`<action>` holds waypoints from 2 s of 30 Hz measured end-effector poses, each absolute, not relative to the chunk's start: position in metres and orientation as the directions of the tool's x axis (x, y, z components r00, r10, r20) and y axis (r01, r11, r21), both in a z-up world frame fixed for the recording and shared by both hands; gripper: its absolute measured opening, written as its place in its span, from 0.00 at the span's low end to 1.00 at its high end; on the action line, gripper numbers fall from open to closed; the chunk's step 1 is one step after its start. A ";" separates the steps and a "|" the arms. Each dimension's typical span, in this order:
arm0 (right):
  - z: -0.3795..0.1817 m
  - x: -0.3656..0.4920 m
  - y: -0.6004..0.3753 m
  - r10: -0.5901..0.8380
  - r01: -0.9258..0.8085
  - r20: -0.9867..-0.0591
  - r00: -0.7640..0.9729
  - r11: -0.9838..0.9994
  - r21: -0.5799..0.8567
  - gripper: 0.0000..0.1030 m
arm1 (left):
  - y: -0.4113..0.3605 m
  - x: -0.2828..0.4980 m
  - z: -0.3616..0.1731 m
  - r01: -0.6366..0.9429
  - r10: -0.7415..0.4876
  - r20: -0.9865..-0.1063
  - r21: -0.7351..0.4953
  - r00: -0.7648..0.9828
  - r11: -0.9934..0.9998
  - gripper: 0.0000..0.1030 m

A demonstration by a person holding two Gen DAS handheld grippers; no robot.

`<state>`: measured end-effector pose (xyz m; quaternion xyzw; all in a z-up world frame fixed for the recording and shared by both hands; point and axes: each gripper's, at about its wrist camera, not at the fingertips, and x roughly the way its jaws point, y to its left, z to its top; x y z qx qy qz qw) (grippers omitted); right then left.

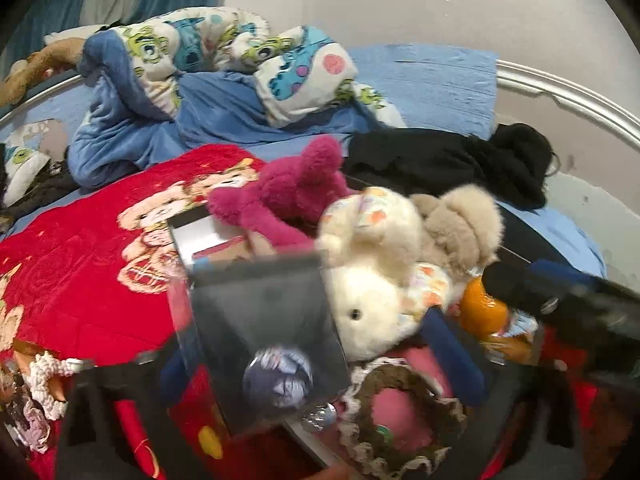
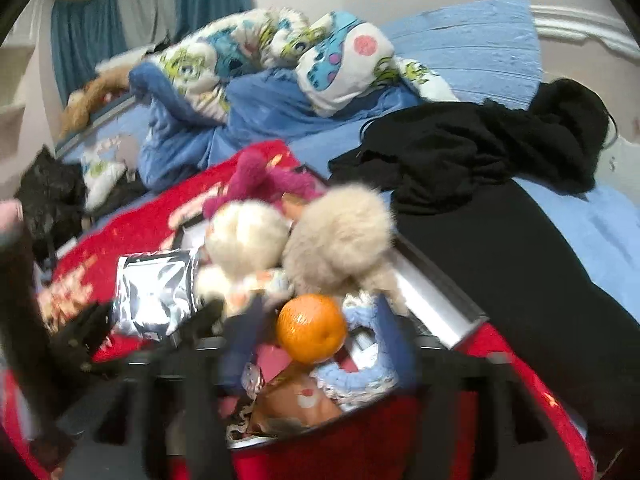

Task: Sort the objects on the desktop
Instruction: 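Lower the bag and the orange into the dark box and open both tools, then lift both open tools out of the box and back toward the pile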

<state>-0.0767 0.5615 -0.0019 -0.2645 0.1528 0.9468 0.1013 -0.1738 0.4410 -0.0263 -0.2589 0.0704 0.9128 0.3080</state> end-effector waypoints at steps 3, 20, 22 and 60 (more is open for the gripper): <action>0.006 -0.065 0.571 0.092 -0.267 -0.489 -0.867 -0.915 0.302 0.93 | 0.445 -0.164 -0.023 -0.591 0.496 -0.506 0.033 -0.706 -0.806 1.00; 0.018 -0.046 0.566 0.210 -0.348 -0.484 -0.850 -0.913 0.214 1.00 | 0.437 -0.149 -0.017 -0.591 0.503 -0.496 0.025 -0.708 -0.806 1.00; 0.019 -0.042 0.565 0.222 -0.354 -0.478 -0.850 -0.912 0.206 1.00 | 0.435 -0.145 -0.015 -0.598 0.510 -0.505 0.014 -0.696 -0.802 1.00; 0.065 -0.019 0.357 0.035 -0.081 -0.282 -0.959 -0.985 0.155 1.00 | 0.173 -0.022 0.061 -0.124 0.121 -0.395 -0.018 -0.911 -0.992 1.00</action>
